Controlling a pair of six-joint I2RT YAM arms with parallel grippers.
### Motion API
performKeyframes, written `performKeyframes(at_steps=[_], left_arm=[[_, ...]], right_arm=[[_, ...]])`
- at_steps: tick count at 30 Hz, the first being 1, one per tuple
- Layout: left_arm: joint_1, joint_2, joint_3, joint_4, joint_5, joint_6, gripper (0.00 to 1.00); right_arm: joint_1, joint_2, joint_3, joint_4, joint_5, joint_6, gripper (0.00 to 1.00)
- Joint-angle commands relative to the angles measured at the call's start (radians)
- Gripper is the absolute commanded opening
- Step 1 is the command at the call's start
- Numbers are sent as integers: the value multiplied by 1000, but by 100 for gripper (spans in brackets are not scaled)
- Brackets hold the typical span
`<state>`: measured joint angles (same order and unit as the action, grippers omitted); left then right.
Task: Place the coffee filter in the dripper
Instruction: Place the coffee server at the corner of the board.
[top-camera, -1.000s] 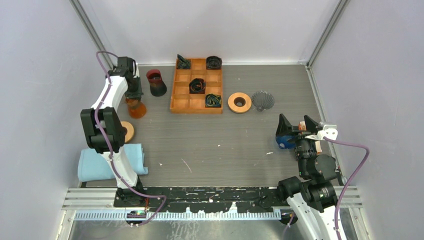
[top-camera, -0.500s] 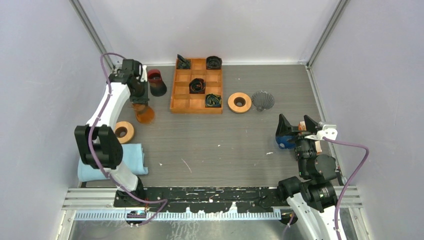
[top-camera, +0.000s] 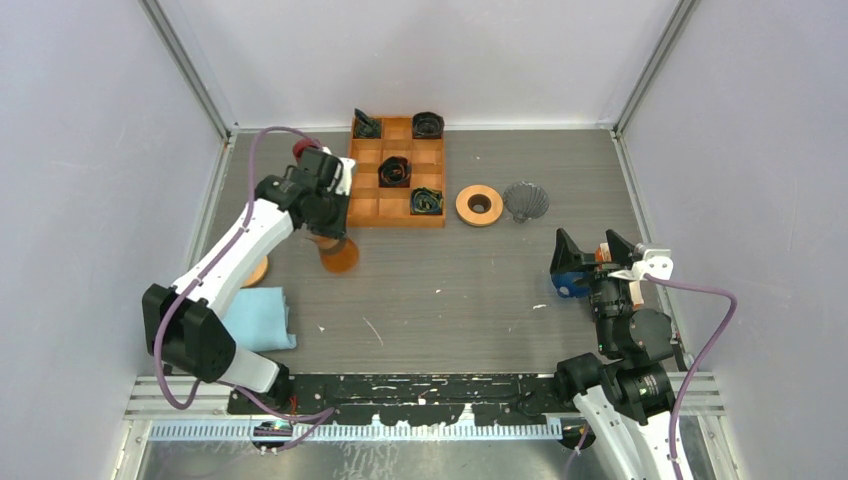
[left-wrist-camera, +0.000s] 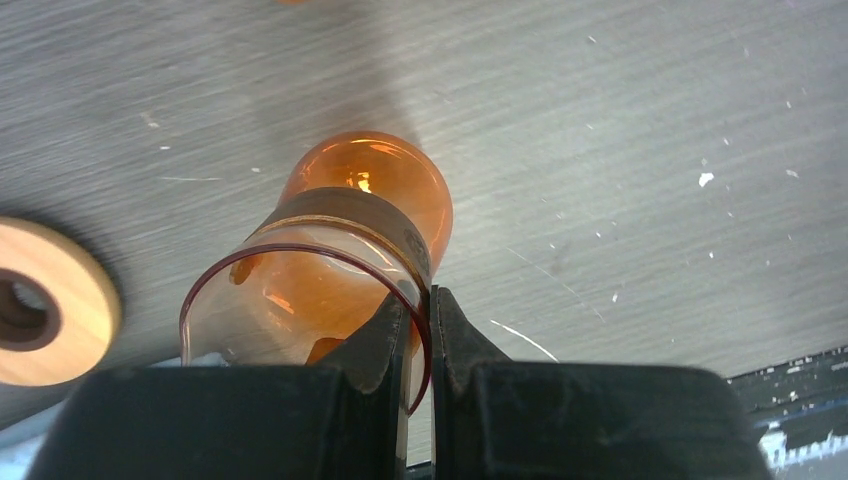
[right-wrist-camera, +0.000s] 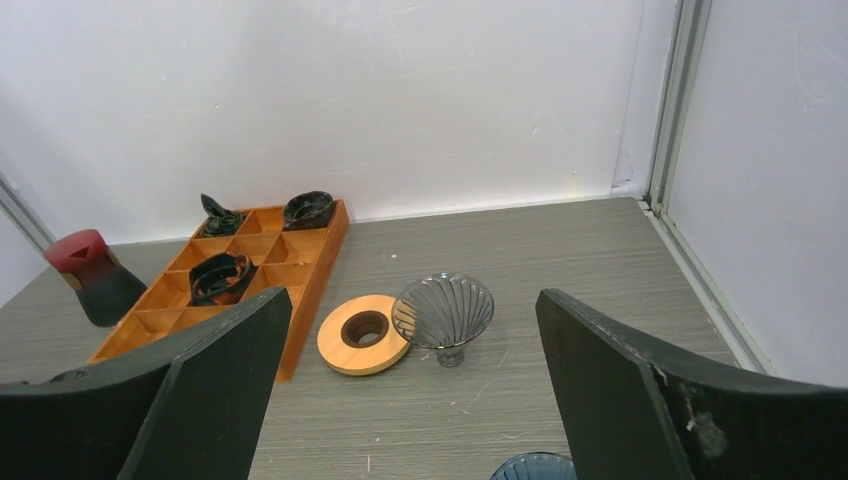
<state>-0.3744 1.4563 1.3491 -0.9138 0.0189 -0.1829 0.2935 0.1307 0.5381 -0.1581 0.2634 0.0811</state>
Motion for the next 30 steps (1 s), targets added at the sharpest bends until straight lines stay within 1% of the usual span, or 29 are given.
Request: performKeyframes(at_steps=[1, 9, 13, 17, 24, 30], left_arm=[[-106, -39, -9, 46, -39, -41, 5], [-297, 31, 15, 78, -122, -62, 4], [-367, 93, 31, 84, -149, -95, 4], [-430, 146, 51, 130, -197, -118, 4], [-474, 180, 49, 186, -238, -130, 3], [-474, 197, 43, 208, -223, -114, 5]], right_arm=[[6, 2, 9, 35, -4, -12, 100], [6, 17, 9, 35, -10, -19, 100], [6, 21, 8, 36, -12, -20, 100], [6, 20, 7, 38, -13, -21, 100], [6, 18, 6, 38, -13, -21, 100], [6, 15, 4, 37, -12, -22, 100]])
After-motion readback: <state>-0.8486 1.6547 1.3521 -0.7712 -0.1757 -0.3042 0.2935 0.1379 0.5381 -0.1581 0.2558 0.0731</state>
